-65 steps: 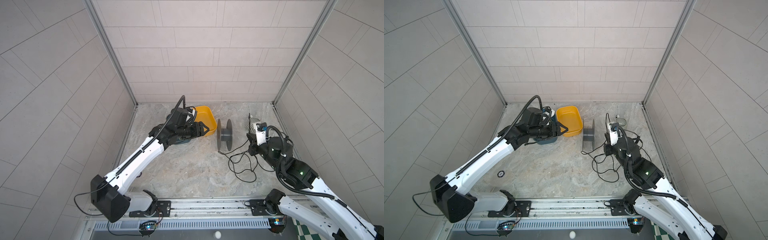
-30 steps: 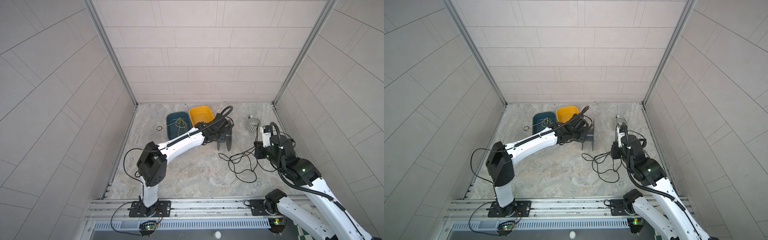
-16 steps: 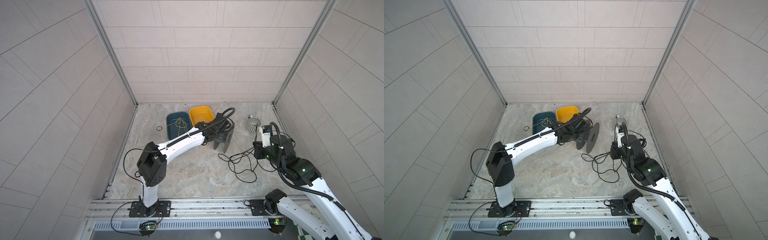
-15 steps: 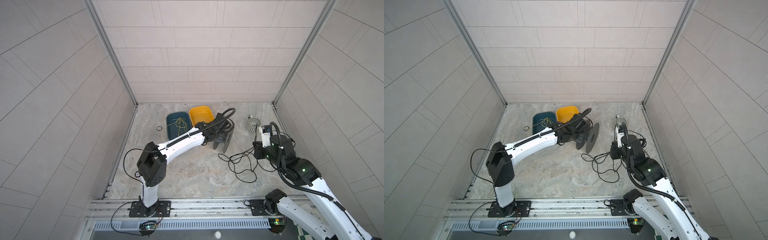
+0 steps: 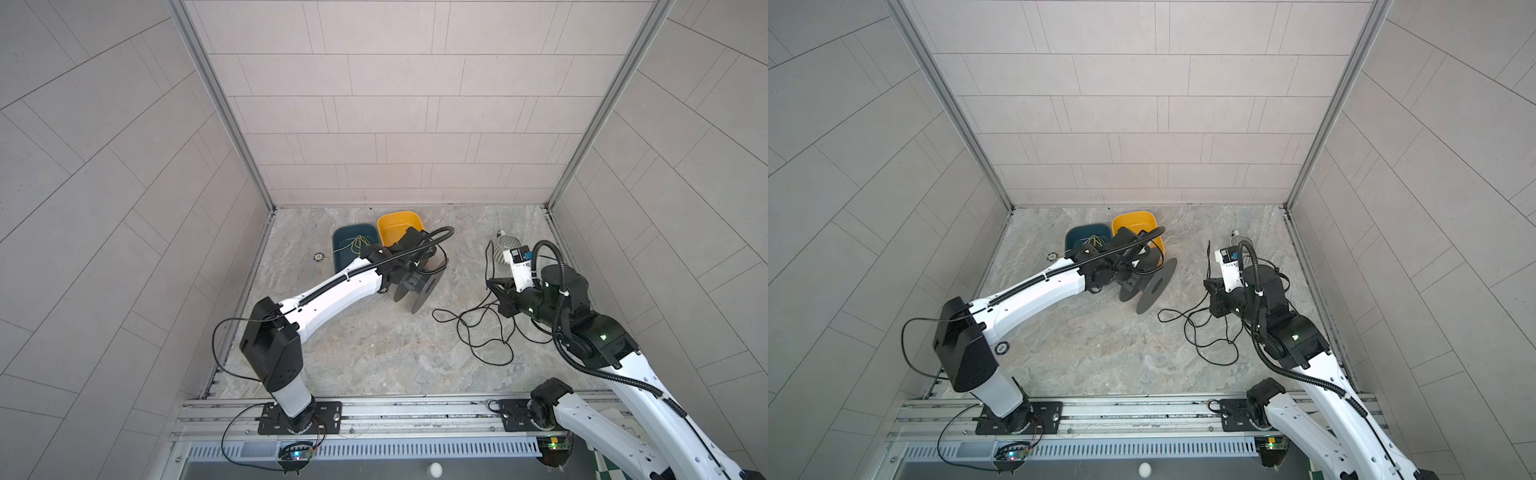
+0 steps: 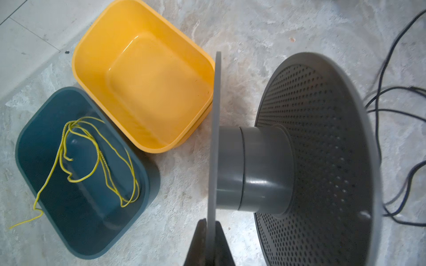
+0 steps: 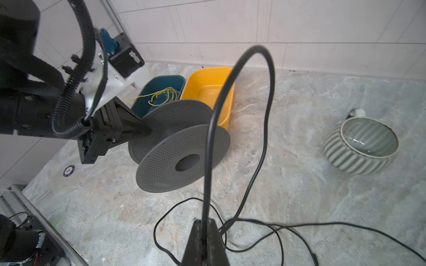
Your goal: Wrap the cables
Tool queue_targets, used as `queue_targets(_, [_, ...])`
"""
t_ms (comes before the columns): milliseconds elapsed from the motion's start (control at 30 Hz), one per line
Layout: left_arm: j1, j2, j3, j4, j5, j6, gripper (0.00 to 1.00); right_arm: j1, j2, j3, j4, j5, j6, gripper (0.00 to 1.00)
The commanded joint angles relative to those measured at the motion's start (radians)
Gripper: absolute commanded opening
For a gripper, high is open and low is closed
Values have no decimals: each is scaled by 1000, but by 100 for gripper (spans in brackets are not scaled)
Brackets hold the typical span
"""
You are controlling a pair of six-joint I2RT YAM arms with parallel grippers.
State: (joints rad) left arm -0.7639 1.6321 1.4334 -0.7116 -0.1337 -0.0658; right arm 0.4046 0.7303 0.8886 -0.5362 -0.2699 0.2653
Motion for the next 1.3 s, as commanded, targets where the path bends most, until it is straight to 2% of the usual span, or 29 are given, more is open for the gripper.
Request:
queue_targets(0, [25,-69,-63,12,23,110,0,-4,19,-6,90,-94,-28,0])
queue_targets(167, [55,-143,-167,106,20,151,0,-4,81,-3,163,-162,-7,0])
queue_targets(267, [58,-163,-193,136,-10,158,6,-4,113,5,180,-176,-1,0])
queue_targets(500, [61,-145,-182,127,-3,141,30,-4,157,20,171,-180,-10,0])
queue_targets(733, [66,-145,-186,129,-9,142,45,-4,161,22,170,-181,-13,0])
queue_targets(833, [65,-153,-189,130,-19,139,55,-3,165,28,164,-183,-20,0])
queue_targets(900, [66,-168,-191,130,-23,131,77,-3,169,32,160,-176,-23,0])
queue_targets(933, [66,-178,-191,133,-20,124,85,-4,172,33,160,-177,-23,0])
queue_targets(967, [66,-188,-192,134,-15,120,87,-3,175,36,159,-179,-23,0])
queue_targets(1200, [92,-241,-167,117,-11,91,90,-2,200,66,162,-227,-37,0])
queue_targets(1267, [102,-257,-137,89,26,87,91,-2,209,83,166,-264,-44,0])
